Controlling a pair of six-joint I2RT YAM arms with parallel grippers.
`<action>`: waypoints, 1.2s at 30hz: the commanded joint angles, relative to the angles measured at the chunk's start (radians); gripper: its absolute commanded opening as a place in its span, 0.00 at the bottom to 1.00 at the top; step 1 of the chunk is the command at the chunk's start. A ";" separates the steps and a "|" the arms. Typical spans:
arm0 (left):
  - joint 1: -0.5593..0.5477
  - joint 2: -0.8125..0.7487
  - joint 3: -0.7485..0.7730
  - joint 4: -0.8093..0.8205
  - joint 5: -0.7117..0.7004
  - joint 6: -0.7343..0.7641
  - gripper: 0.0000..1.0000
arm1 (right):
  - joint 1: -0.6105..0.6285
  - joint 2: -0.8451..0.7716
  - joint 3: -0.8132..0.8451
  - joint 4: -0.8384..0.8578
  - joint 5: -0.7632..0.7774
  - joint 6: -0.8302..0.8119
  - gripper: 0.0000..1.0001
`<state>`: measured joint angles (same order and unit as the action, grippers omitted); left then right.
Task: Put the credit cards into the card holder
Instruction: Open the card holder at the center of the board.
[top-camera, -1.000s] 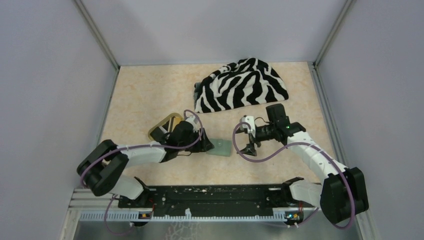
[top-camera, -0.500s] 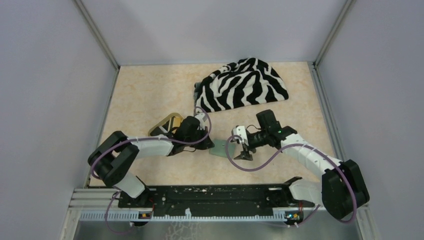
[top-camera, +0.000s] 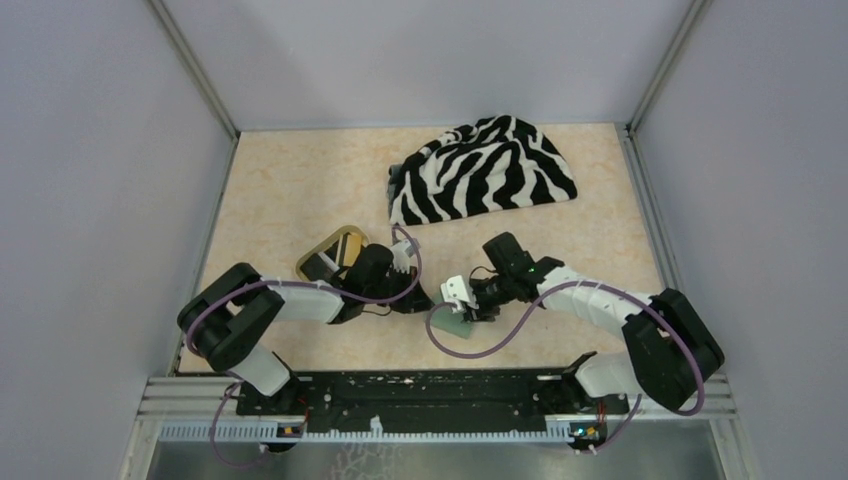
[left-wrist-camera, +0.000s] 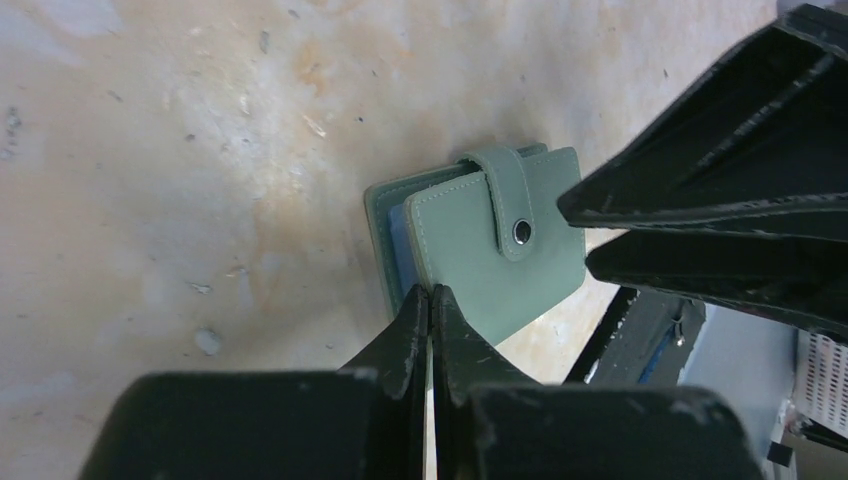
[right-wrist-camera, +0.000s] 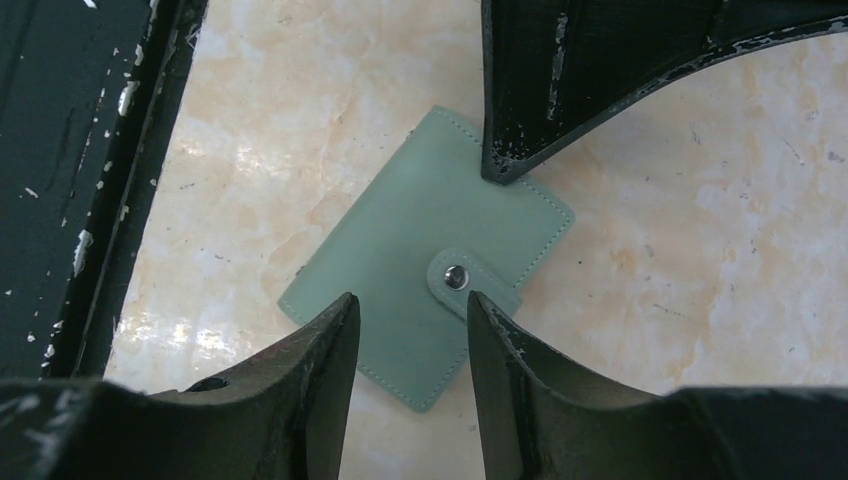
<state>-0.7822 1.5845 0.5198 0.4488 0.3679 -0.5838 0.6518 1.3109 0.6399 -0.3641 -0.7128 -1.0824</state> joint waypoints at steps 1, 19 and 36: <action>-0.024 0.016 -0.031 0.090 0.066 -0.025 0.00 | 0.035 0.017 0.012 0.049 0.063 -0.022 0.42; -0.041 0.043 -0.023 0.124 0.110 -0.009 0.00 | 0.120 0.129 0.054 -0.036 0.147 -0.058 0.42; -0.040 0.027 -0.029 0.095 0.073 0.044 0.00 | 0.134 0.175 0.133 -0.155 0.208 -0.038 0.11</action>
<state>-0.8135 1.6146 0.4946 0.5320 0.4404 -0.5747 0.7666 1.4628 0.7670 -0.5056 -0.5575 -1.1072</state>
